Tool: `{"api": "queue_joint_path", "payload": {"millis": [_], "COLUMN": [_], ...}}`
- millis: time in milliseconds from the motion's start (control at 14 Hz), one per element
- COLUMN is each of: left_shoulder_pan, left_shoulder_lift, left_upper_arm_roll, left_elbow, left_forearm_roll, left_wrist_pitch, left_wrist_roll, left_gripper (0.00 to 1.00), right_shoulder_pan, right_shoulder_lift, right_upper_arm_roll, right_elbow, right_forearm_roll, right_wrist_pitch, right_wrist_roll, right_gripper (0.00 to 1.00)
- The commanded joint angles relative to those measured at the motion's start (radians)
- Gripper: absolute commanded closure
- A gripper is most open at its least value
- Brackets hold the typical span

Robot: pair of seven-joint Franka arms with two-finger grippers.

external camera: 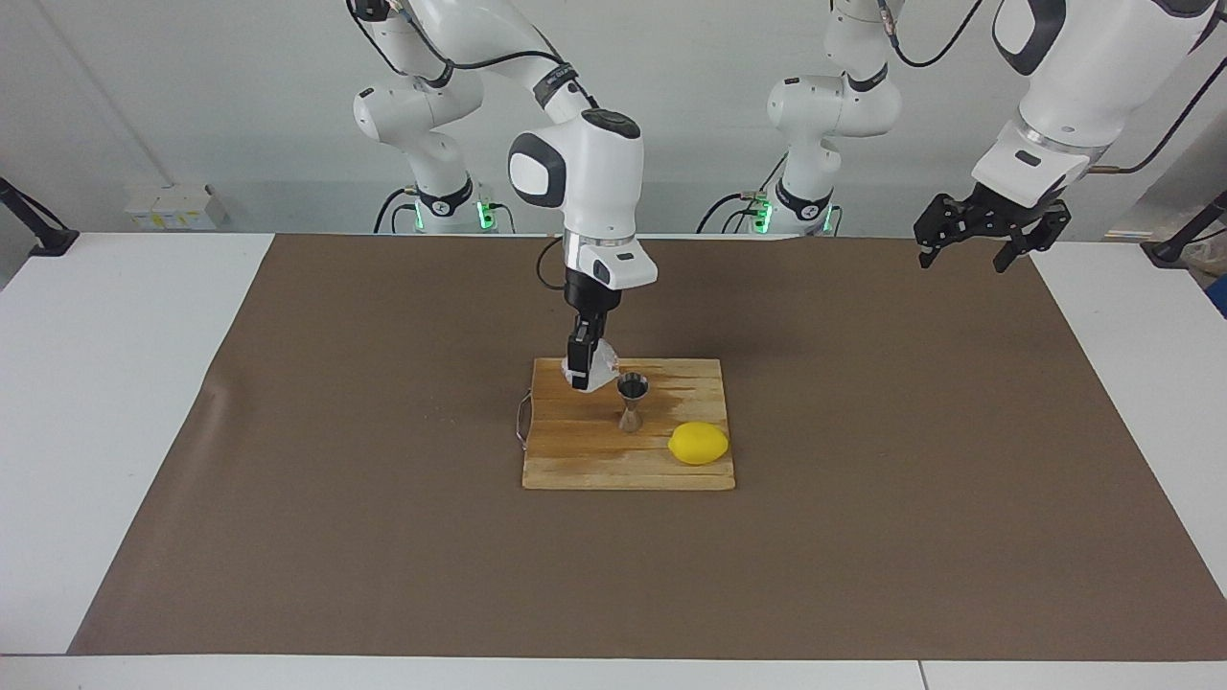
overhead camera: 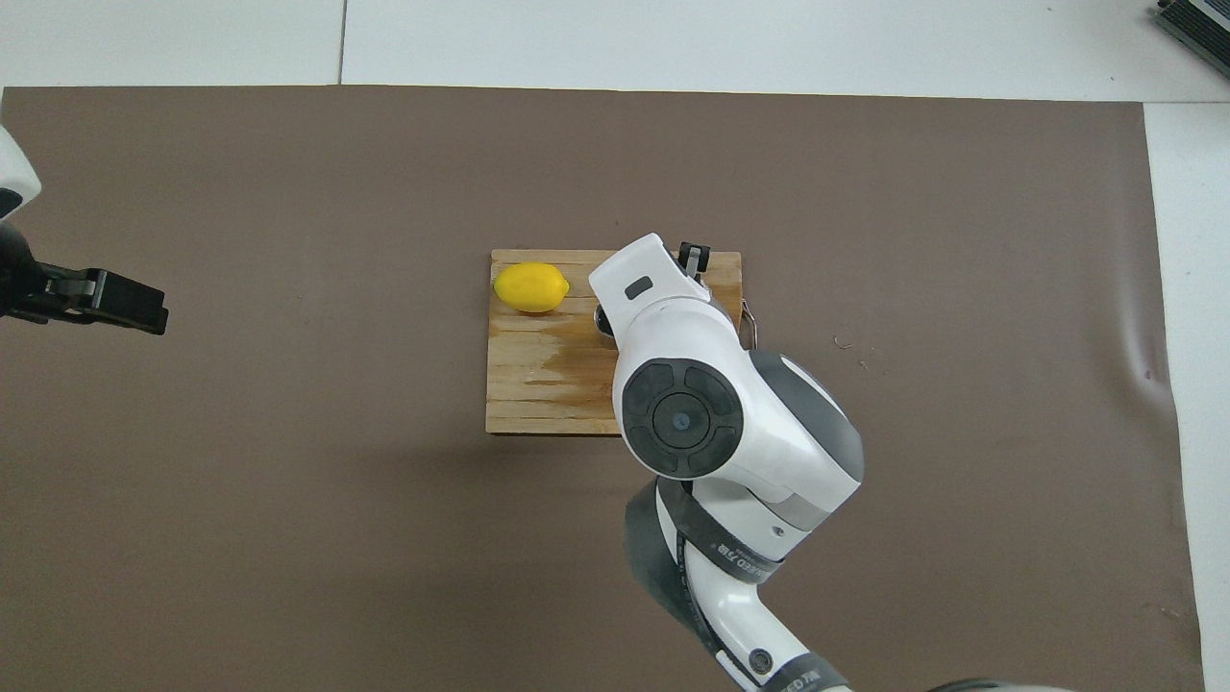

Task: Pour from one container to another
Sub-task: 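Tilt the white cup with the right gripper over the dark cup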

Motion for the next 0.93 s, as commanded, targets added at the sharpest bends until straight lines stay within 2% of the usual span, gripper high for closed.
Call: {"api": "queue_joint_path", "payload": {"millis": [0, 857], "left_shoulder_pan": [0.009, 0.009], "left_shoulder_lift": [-0.029, -0.029], "left_upper_arm_roll": [-0.005, -0.005], "left_elbow": [-0.035, -0.035], "left_forearm_roll": [-0.009, -0.009], "left_wrist_pitch": [0.011, 0.011], "left_wrist_roll": [0.004, 0.004], "left_gripper": [0.00, 0.00], "right_shoulder_pan": [-0.003, 0.043], "right_shoulder_lift": [0.007, -0.007], "right_upper_arm_roll": [0.003, 0.006], "right_elbow": [0.002, -0.041], "right_forearm_roll": [-0.064, -0.235], "right_wrist_pitch": [0.052, 0.052], "right_wrist_roll": [0.009, -0.023], "right_gripper": [1.00, 1.00]}}
